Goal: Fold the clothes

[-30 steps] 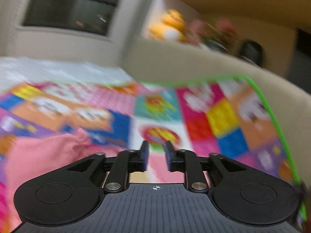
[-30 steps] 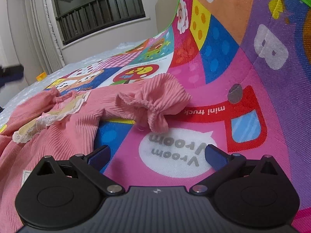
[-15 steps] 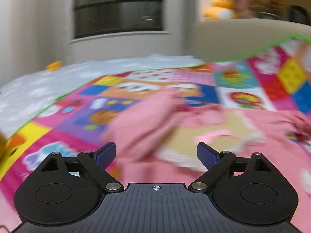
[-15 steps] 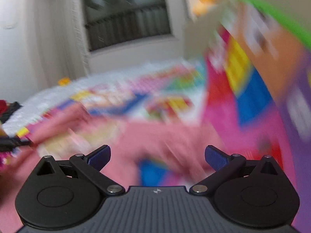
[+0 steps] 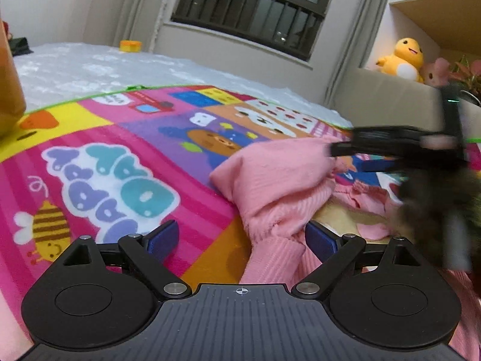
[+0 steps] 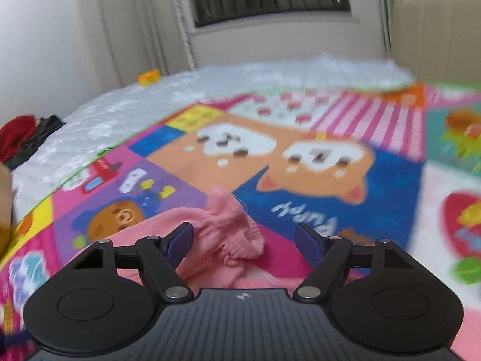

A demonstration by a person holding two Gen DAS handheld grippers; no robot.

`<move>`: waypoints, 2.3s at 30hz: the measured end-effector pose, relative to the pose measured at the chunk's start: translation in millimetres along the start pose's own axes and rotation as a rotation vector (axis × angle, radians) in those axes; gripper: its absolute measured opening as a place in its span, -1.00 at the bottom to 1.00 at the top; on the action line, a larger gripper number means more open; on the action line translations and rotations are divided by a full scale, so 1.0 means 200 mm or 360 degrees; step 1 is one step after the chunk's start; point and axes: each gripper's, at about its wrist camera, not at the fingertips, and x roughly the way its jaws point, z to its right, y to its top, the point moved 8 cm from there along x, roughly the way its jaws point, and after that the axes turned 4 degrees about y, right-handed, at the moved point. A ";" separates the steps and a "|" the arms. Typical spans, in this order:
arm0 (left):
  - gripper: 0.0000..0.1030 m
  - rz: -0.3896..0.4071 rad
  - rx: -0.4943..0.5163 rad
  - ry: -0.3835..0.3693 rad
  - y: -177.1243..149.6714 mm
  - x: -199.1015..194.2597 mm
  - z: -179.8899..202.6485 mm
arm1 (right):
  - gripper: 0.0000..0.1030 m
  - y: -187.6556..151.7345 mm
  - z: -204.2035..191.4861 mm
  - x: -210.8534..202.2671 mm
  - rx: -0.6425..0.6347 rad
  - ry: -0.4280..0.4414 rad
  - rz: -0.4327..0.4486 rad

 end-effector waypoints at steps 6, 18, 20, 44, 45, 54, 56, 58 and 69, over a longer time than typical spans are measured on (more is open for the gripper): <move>0.86 0.0025 -0.0073 -0.0084 0.01 -0.02 -0.02 | -0.68 0.08 -0.15 -0.16 -0.0026 0.0157 0.0059; 0.97 0.0043 -0.0095 -0.0305 0.02 -0.05 0.03 | -0.57 -0.18 0.21 -0.68 0.0113 -0.0045 0.0062; 0.97 -0.0022 -0.0113 -0.0255 0.01 -0.02 0.01 | -0.44 -0.32 0.32 -0.61 0.0099 -0.0188 -0.0028; 0.97 -0.0146 0.0305 -0.0335 0.01 0.22 0.40 | -0.03 -0.52 0.38 -0.57 -0.0067 -0.0233 0.0076; 0.97 -0.0146 0.0302 -0.0334 0.00 0.22 0.39 | -0.03 -0.52 0.38 -0.57 -0.0071 -0.0237 0.0076; 0.99 -0.0146 0.0226 -0.0374 0.01 0.22 0.36 | -0.02 -0.52 0.37 -0.57 -0.0085 -0.0249 0.0075; 0.99 -0.0147 0.0220 -0.0381 0.01 0.23 0.36 | -0.02 -0.52 0.37 -0.57 -0.0090 -0.0253 0.0074; 1.00 -0.0146 0.0214 -0.0388 0.02 0.23 0.36 | -0.01 -0.52 0.37 -0.57 -0.0097 -0.0259 0.0073; 1.00 -0.0138 0.0197 -0.0403 0.02 0.22 0.35 | 0.00 -0.52 0.36 -0.56 -0.0122 -0.0281 0.0063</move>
